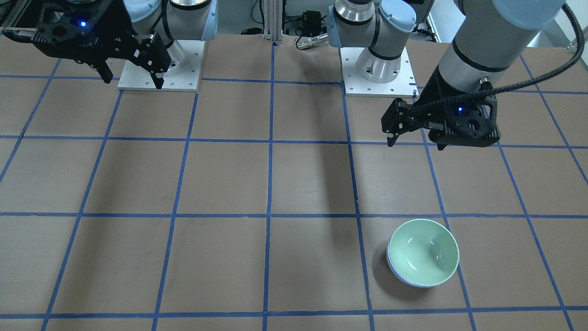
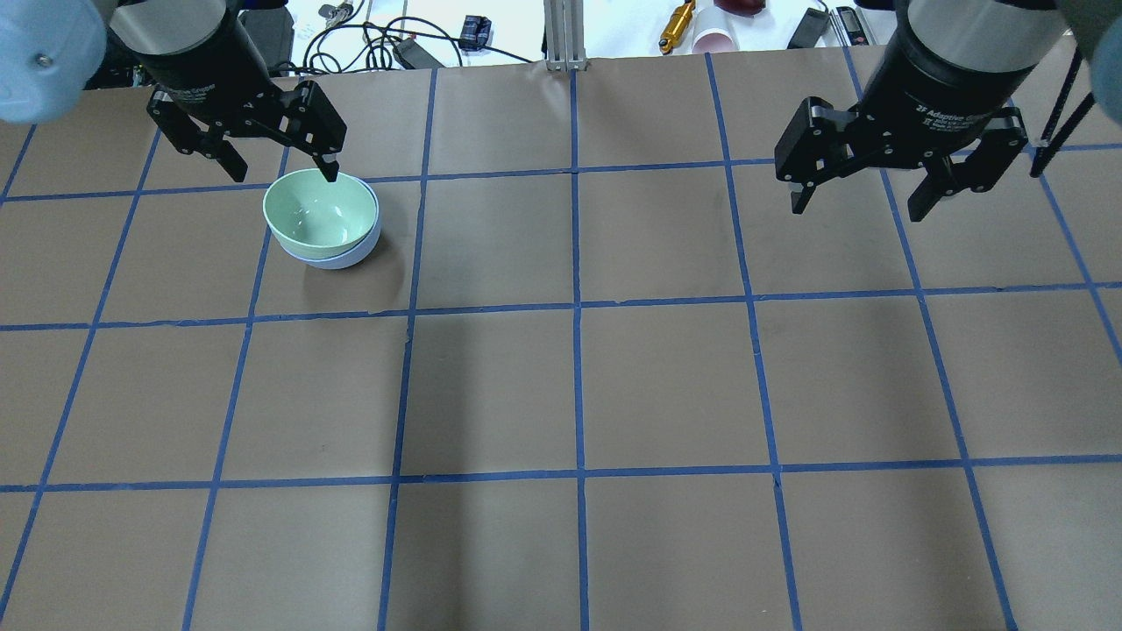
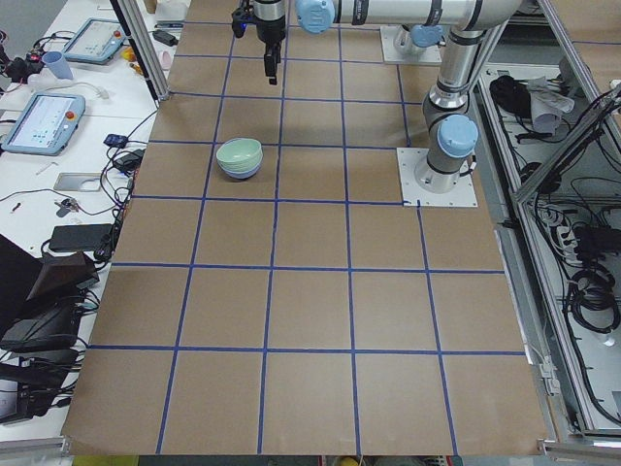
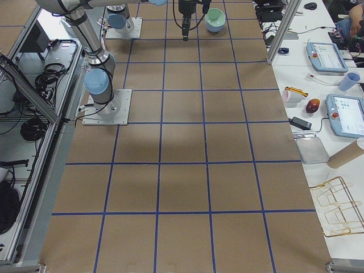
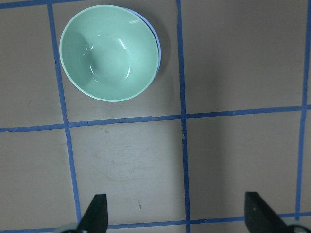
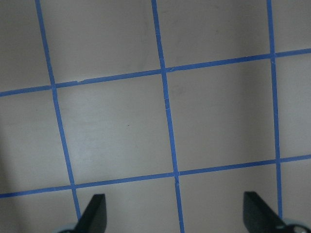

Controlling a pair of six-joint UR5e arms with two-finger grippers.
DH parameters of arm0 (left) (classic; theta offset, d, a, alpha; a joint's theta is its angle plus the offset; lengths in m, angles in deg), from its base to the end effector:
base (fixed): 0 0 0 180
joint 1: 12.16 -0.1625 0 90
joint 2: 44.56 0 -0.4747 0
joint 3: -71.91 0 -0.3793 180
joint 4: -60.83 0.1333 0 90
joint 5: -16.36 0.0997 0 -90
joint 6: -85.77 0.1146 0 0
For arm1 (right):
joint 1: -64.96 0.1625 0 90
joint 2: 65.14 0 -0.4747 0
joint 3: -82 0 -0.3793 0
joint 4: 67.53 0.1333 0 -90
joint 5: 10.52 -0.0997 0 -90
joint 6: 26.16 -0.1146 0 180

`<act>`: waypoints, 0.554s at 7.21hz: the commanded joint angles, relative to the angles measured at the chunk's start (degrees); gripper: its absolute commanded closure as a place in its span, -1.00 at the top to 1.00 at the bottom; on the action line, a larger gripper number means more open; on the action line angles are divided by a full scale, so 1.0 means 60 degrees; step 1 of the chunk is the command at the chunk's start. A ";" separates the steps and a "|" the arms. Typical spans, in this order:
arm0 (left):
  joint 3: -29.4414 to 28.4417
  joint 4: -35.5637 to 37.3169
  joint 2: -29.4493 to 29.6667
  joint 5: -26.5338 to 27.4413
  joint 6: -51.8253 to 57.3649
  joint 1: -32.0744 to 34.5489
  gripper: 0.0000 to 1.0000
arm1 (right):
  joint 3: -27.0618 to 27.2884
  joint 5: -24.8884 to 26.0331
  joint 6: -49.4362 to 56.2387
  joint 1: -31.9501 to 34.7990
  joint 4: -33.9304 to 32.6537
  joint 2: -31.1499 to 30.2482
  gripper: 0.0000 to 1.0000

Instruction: Stack green bowl on blue bowl

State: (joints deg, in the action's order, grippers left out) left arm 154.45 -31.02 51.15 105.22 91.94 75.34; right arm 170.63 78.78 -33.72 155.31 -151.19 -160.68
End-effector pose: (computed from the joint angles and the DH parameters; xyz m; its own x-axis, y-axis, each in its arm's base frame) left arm -0.1125 -0.5313 0.5317 -0.9978 0.0640 0.0200 0.0640 0.9980 -0.0004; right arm 0.1373 -0.4307 0.5670 -0.9920 0.1254 -0.0134 0.1255 0.9921 -0.0083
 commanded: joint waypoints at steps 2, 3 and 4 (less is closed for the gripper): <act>0.0070 -0.0146 -0.0569 -0.0132 0.0042 0.0022 1.00 | -0.0006 0.0000 0.0000 0.0000 0.0012 0.0000 1.00; 0.0099 -0.0146 -0.0629 -0.0118 0.0071 0.0022 1.00 | 0.0008 0.0000 0.0000 0.0000 0.0012 0.0000 1.00; 0.0085 -0.0146 -0.0629 -0.0103 0.0086 0.0022 1.00 | -0.0006 0.0000 0.0000 0.0000 -0.0003 0.0000 1.00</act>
State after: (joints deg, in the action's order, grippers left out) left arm 154.94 -31.86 47.63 104.52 92.31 75.47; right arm 170.62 78.78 -33.72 155.31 -151.14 -160.68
